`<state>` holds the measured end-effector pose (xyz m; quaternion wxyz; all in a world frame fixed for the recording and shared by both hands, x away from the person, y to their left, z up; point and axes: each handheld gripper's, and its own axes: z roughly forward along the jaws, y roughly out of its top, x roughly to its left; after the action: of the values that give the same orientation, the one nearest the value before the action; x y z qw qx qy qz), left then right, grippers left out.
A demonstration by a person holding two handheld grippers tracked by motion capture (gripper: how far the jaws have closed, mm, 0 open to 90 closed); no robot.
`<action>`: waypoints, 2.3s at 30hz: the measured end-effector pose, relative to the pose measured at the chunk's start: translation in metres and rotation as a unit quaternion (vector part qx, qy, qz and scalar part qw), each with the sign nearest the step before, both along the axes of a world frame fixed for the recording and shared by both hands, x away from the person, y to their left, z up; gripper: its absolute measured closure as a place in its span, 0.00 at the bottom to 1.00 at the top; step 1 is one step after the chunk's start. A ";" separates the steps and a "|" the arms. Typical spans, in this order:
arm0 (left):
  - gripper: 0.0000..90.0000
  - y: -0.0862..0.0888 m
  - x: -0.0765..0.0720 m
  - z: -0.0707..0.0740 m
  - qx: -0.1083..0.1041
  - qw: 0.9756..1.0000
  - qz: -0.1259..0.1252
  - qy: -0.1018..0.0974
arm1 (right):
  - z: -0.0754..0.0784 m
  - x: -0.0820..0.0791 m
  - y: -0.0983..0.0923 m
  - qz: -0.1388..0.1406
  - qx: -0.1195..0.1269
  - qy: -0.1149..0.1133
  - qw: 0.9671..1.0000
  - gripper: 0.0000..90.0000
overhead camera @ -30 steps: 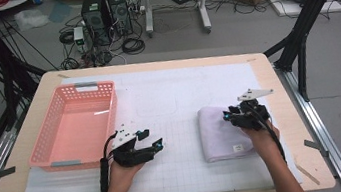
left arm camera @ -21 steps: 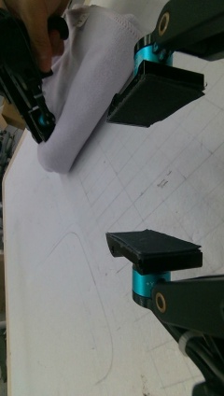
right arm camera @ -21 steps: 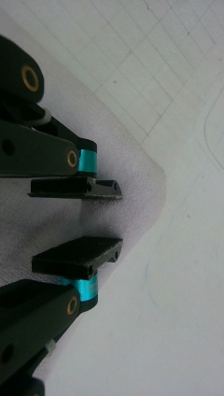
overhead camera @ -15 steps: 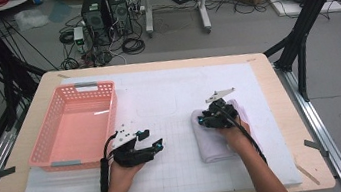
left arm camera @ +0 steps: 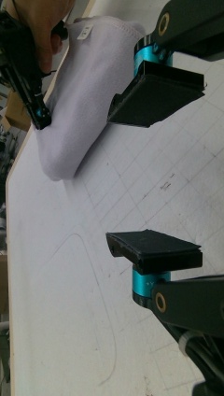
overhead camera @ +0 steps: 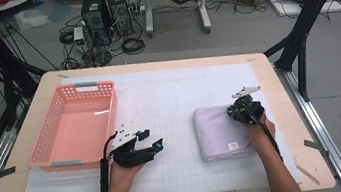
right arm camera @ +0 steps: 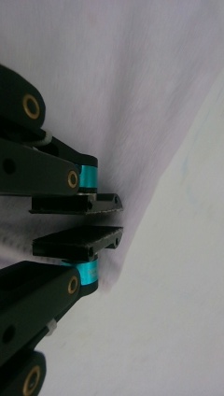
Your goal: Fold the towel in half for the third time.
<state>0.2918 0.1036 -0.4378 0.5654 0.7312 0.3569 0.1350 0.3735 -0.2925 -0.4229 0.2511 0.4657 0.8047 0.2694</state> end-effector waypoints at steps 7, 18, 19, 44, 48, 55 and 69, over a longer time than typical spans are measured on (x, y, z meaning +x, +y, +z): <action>0.41 0.000 -0.001 0.000 0.000 1.000 0.000 0.000 | 0.002 -0.007 -0.021 -0.052 -0.011 -0.014 0.998 0.80; 0.40 -0.001 0.000 0.000 -0.001 1.000 -0.001 -0.004 | 0.011 -0.068 -0.037 0.012 0.115 -0.059 0.992 0.72; 0.40 -0.001 0.000 0.000 -0.001 1.000 -0.001 -0.005 | 0.008 -0.071 -0.036 0.019 0.121 -0.052 0.991 0.72; 0.24 -0.001 0.001 0.001 -0.008 1.000 0.012 -0.008 | -0.010 -0.115 -0.037 0.084 0.075 -0.035 0.993 0.76; 0.24 0.000 0.002 0.002 -0.011 1.000 0.011 -0.012 | -0.011 -0.122 -0.050 0.080 0.081 -0.036 0.993 0.76; 0.25 0.000 0.005 0.003 -0.015 1.000 0.004 -0.017 | 0.000 -0.131 -0.062 0.061 0.136 -0.070 0.986 0.58; 0.22 -0.002 0.005 0.000 -0.013 1.000 0.006 -0.016 | 0.003 -0.129 -0.074 0.003 0.143 -0.103 0.984 0.21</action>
<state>0.2967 0.1012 -0.4378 0.5799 0.7190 0.3544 0.1453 0.2449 -0.3666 -0.4199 0.2630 0.4638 0.7291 0.4291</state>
